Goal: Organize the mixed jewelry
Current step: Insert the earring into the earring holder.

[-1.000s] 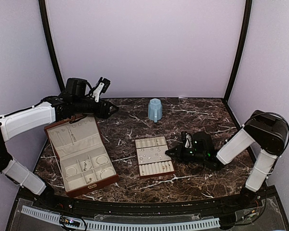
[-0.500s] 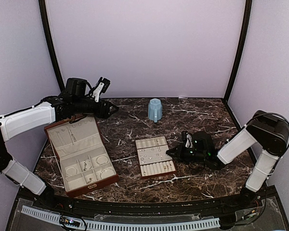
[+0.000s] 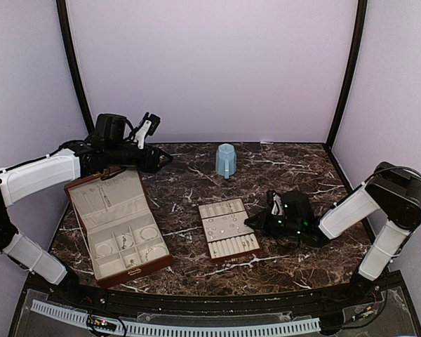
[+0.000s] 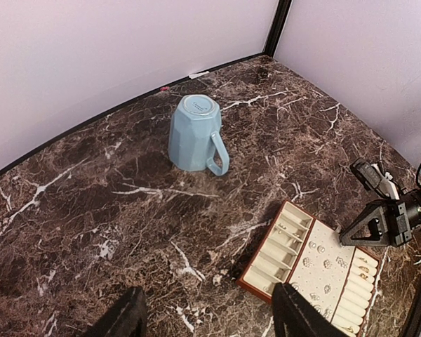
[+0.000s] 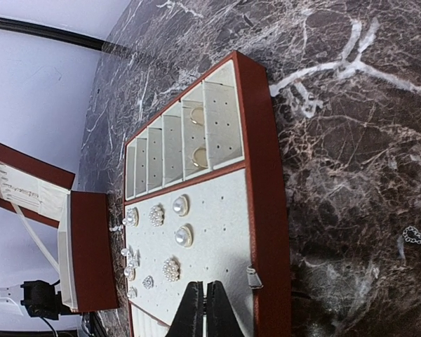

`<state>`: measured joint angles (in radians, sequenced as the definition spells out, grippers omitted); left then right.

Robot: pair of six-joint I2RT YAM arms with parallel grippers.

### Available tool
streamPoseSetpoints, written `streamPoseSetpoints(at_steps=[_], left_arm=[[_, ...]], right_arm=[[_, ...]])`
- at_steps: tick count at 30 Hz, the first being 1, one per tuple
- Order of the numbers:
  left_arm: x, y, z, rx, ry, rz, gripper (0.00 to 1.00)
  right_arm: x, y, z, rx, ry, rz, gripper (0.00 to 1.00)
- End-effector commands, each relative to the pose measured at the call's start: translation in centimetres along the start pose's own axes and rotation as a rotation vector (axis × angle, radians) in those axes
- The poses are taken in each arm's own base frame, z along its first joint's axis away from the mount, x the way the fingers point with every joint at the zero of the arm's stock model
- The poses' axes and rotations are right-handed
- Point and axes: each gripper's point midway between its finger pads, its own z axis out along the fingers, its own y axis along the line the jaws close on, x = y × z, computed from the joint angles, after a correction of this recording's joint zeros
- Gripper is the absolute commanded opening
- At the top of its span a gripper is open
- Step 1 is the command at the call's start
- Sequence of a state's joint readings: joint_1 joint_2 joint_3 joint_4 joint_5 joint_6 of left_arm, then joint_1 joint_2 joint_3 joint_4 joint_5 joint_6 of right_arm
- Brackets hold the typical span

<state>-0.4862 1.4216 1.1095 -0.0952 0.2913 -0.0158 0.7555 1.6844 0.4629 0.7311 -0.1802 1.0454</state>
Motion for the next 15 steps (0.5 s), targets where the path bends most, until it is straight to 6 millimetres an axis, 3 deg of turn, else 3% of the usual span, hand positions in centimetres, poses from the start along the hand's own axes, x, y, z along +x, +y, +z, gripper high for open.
streamPoseSetpoints(at_steps=[1,15], left_arm=[[-0.90,-0.26,-1.26,0.002,-0.040,0.009,0.64],[-1.06,-0.24,-1.46,-0.002,-0.047,0.011,0.64]], right_arm=[[-0.25,-0.37,-0.34,0.042,-0.018,-0.033,0.01],[-0.75,-0.10,-0.80,0.076,-0.026,-0.079,0.05]])
